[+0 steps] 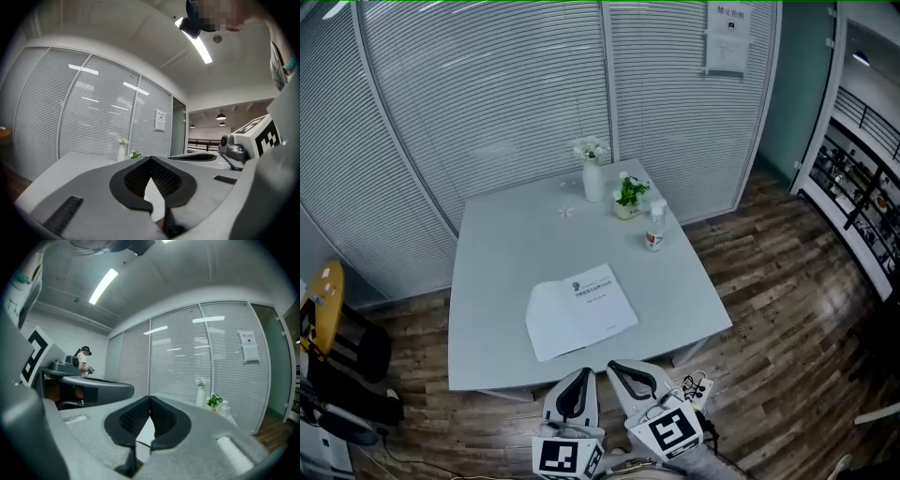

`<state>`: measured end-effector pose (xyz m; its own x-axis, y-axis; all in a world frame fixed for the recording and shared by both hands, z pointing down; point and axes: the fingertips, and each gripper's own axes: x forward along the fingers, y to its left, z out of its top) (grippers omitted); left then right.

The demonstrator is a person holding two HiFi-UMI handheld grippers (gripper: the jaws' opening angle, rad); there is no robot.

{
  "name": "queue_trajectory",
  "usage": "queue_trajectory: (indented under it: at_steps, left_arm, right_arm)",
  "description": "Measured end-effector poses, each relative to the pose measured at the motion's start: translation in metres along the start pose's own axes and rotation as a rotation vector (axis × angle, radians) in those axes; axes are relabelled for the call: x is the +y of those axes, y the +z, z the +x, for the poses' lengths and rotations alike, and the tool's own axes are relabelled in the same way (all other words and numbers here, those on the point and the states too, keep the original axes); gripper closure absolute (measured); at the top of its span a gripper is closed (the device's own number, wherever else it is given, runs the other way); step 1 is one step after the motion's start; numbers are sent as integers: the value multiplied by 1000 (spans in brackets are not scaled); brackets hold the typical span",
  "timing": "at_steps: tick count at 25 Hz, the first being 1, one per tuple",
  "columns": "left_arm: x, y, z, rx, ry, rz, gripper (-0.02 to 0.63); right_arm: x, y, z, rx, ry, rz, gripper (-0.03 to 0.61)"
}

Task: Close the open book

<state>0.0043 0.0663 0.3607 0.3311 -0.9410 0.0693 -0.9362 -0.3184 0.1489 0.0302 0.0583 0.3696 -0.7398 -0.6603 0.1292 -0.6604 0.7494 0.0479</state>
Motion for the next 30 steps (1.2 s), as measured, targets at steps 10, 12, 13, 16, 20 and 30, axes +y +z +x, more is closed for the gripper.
queue_trajectory:
  at_steps: [10, 12, 13, 16, 20, 30]
  left_arm:
    - [24, 3, 75, 24, 86, 7, 615]
    - [27, 4, 85, 26, 102, -1, 615]
    - [28, 4, 90, 23, 110, -5, 615]
    - [32, 2, 102, 13, 135, -5, 615]
    - [40, -7, 110, 23, 157, -16, 615]
    - [69, -6, 130, 24, 163, -34, 615]
  right_arm:
    - [-64, -6, 49, 23, 73, 2, 577]
    - [-74, -6, 55, 24, 85, -2, 577]
    - [-78, -4, 58, 25, 91, -3, 577]
    - [-88, -6, 67, 26, 116, -12, 577]
    - [-89, -17, 78, 50, 146, -18, 577]
    - [-95, -25, 113, 88, 164, -27, 577]
